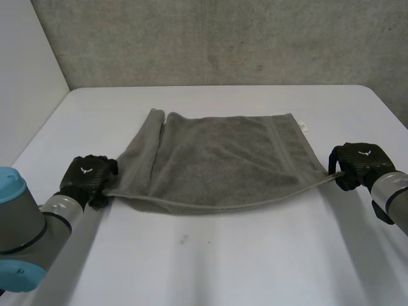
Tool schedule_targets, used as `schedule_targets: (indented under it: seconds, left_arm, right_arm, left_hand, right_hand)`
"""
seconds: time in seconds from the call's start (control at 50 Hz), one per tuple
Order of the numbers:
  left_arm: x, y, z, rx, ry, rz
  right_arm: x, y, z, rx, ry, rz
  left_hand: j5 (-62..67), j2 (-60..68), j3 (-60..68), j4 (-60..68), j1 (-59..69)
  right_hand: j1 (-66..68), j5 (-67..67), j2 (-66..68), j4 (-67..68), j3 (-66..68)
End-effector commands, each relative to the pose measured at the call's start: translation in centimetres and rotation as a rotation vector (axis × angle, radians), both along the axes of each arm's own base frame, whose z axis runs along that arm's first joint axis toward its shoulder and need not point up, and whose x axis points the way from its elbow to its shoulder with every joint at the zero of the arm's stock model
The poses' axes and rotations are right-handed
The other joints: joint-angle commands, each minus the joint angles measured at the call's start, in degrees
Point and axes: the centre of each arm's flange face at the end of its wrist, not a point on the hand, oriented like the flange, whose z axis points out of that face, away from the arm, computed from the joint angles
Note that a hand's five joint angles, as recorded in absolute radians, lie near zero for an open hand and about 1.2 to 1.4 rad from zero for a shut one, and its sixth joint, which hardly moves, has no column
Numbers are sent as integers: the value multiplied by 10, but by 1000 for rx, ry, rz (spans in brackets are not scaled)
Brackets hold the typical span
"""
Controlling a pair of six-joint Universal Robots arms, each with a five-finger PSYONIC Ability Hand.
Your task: Fold the towel.
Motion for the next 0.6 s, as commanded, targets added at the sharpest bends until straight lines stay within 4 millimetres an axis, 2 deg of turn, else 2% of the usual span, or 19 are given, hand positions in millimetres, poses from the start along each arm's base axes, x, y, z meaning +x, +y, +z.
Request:
schedule_targets:
  seconds: [0.02,0.04,0.18,0.22,0.24,0.28,0.3,0.32,0.34,0.38,0.4,0.44,0.46,0.5,0.52,0.54,0.56,0.58,0.6]
  left_arm:
    - [7,-12,0,-21,-9,46]
    - [9,-13,0,-23,-13,58]
    - [12,-5,4,-19,-22,73]
    - [11,5,17,-42,-18,64]
    - [11,5,17,-42,-18,64]
    - [9,16,35,-74,-14,50]
    - [9,16,35,-74,-14,50]
    - [7,23,46,-88,-13,41]
    - [7,24,46,-88,-13,41]
    - [3,40,80,-144,-3,19]
    - [3,40,80,-144,-3,19]
    - [5,55,114,-199,7,15]
    - [5,55,115,-199,7,15]
    - [7,69,145,-249,10,15]
    - [7,69,145,-249,10,15]
    - [8,75,157,-268,0,13]
    - [8,76,158,-269,0,13]
    - [9,82,166,-279,-25,8]
    - [9,89,169,-276,-60,0]
  right_arm:
    - [0,0,0,-2,1,2]
    - [0,0,0,-2,1,3]
    - [3,2,2,-1,7,27]
    - [2,3,5,-9,35,36]
    - [2,3,5,-9,35,36]
    - [2,4,15,-32,74,51]
    - [2,4,15,-32,74,51]
    - [3,6,28,-55,96,61]
    - [3,6,28,-55,96,61]
    - [1,14,63,-115,136,73]
    - [1,14,64,-115,136,73]
    - [0,26,92,-137,176,88]
    - [0,26,92,-137,176,88]
    - [0,39,116,-152,209,98]
    - [0,39,116,-152,209,98]
    - [-1,47,130,-169,226,102]
    - [-1,56,142,-191,242,109]
    - [-1,56,142,-191,242,109]
    - [-1,63,151,-203,262,114]
  left_hand:
    - [387,385,385,385,385]
    - [465,463,463,463,463]
    - [466,464,464,463,464]
    - [466,464,464,463,464]
    - [466,464,464,463,464]
    - [466,464,464,463,464]
    - [466,464,464,463,464]
    - [466,464,464,463,464]
    - [466,464,464,463,464]
    - [466,464,464,463,464]
    - [466,464,464,463,464]
    - [466,464,464,463,464]
    - [466,464,464,463,464]
    - [466,464,464,463,464]
    - [466,464,464,463,464]
    - [466,464,464,463,464]
    - [466,464,464,463,464]
    - [466,464,464,463,464]
    - [466,464,464,463,464]
  right_hand:
    - [13,129,116,114,116]
    - [13,129,116,114,116]
    - [13,129,116,114,116]
    - [13,129,116,114,116]
    - [13,129,116,114,116]
    - [13,129,116,114,116]
    - [13,129,116,114,116]
    - [13,129,116,114,116]
    - [13,129,116,114,116]
    - [13,129,116,114,116]
    - [13,129,116,114,116]
    - [13,129,116,114,116]
    - [13,129,116,114,116]
    - [13,129,116,114,116]
    - [13,129,116,114,116]
    - [13,129,116,114,116]
    - [13,129,116,114,116]
    - [13,129,116,114,116]
    - [13,129,116,114,116]
